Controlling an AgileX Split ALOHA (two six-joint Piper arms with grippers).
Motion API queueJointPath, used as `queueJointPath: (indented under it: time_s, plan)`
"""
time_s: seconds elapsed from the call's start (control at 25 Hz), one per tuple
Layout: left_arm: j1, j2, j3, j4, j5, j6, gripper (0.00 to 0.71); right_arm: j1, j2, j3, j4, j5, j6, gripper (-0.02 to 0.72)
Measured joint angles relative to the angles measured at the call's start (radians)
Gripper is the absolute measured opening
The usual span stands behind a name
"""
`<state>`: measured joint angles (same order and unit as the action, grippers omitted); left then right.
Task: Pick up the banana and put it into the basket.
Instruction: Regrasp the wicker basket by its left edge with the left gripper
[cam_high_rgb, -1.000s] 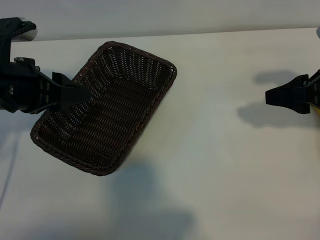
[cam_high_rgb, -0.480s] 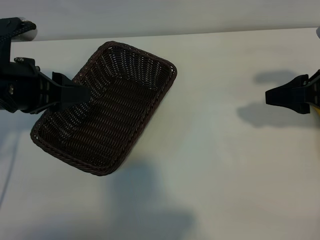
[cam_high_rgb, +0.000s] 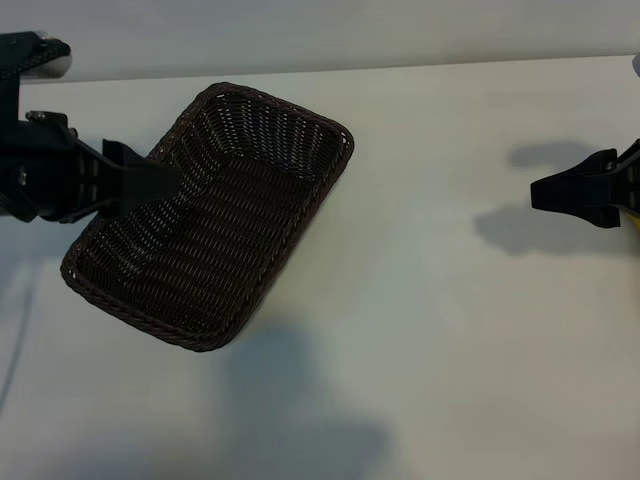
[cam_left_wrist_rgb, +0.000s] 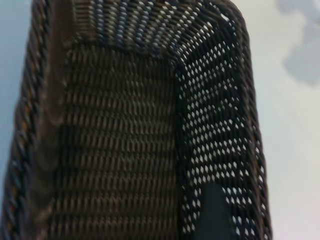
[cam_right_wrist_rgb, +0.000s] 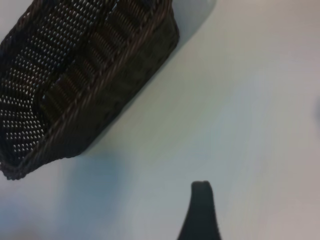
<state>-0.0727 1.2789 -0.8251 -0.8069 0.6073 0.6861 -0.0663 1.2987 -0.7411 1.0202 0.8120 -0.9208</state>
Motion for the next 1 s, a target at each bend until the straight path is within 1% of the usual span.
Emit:
queueJointPath:
  time_s: [0.16, 0.28, 0.4, 0.52, 0.64, 0.76, 0.88, 1.0]
  plan:
    - [0.0, -0.005, 0.0, -0.001, -0.012, -0.062, 0.54, 0.0, 0.0, 0.0, 0.0, -0.001, 0.0, 0.583]
    - [0.0, -0.025, -0.004, 0.021, 0.008, -0.209, 0.54, 0.0, 0.0, 0.0, 0.0, 0.0, 0.0, 0.583]
    - [0.0, -0.041, -0.044, 0.129, 0.048, -0.456, 0.54, 0.0, 0.0, 0.0, 0.0, 0.0, 0.0, 0.583]
    - [0.0, -0.043, -0.099, 0.297, 0.109, -0.716, 0.54, 0.0, 0.0, 0.0, 0.0, 0.0, 0.0, 0.583]
    - [0.0, -0.043, -0.148, 0.438, 0.167, -0.926, 0.54, 0.0, 0.0, 0.0, 0.0, 0.0, 0.0, 0.583]
    - [0.0, -0.043, -0.169, 0.537, 0.183, -1.09, 0.54, 0.0, 0.0, 0.0, 0.0, 0.0, 0.0, 0.583]
    - [0.0, -0.036, -0.169, 0.574, 0.212, -1.238, 0.54, 0.0, 0.0, 0.0, 0.0, -0.006, 0.0, 0.583]
    - [0.0, -0.007, -0.169, 0.563, 0.251, -1.33, 0.54, 0.0, 0.0, 0.0, 0.0, -0.007, 0.001, 0.583]
